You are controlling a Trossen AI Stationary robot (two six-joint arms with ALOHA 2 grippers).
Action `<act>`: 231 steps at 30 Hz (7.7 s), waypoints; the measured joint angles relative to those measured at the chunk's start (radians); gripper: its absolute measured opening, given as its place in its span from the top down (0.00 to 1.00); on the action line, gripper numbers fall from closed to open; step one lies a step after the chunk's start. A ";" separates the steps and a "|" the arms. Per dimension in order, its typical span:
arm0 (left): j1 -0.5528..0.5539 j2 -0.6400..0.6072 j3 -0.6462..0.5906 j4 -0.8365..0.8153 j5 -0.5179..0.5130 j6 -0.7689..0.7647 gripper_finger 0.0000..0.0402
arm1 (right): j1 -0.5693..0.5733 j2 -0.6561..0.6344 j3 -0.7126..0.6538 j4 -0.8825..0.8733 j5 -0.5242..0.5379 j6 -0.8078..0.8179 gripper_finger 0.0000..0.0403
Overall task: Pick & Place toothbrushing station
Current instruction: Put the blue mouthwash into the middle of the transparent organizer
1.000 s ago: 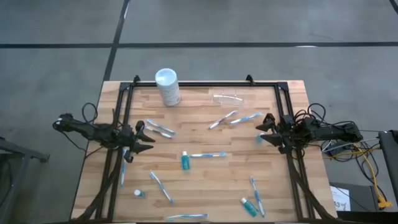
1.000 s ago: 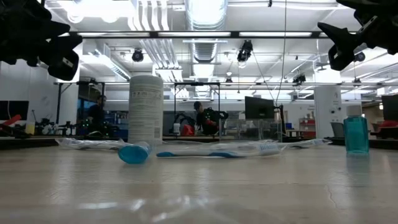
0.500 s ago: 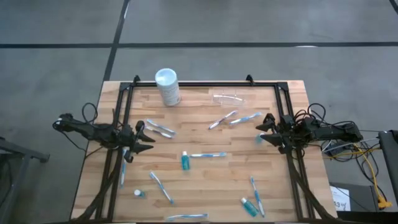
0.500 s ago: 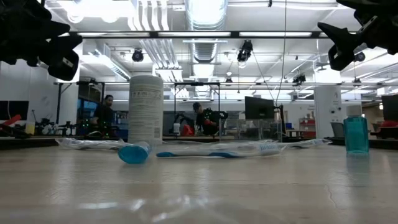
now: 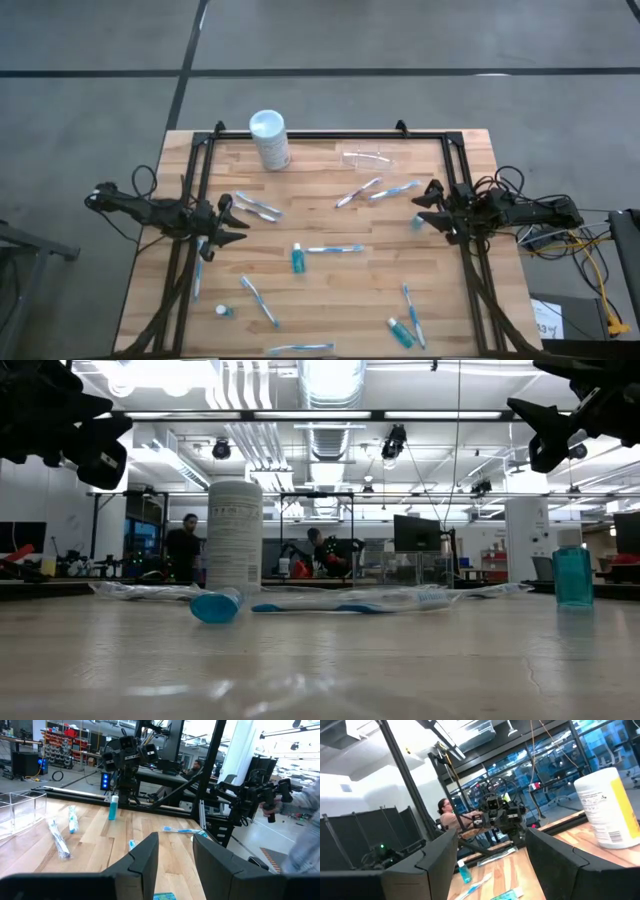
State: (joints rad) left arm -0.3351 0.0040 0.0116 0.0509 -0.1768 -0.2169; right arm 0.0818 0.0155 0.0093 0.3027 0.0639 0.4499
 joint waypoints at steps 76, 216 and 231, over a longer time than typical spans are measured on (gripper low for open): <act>0.000 0.000 0.000 0.000 0.000 0.000 0.69 | 0.000 0.069 0.326 -0.505 0.097 0.121 0.43; 0.000 0.000 0.000 -0.006 0.000 0.000 0.69 | -0.048 1.081 0.807 -1.422 0.100 0.460 0.76; 0.000 0.000 0.000 -0.006 0.000 0.000 0.69 | -0.135 1.130 1.106 -1.476 0.276 0.255 0.76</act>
State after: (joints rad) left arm -0.3351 0.0040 0.0116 0.0444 -0.1768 -0.2165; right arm -0.0536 1.1450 1.1152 -1.1735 0.3401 0.7045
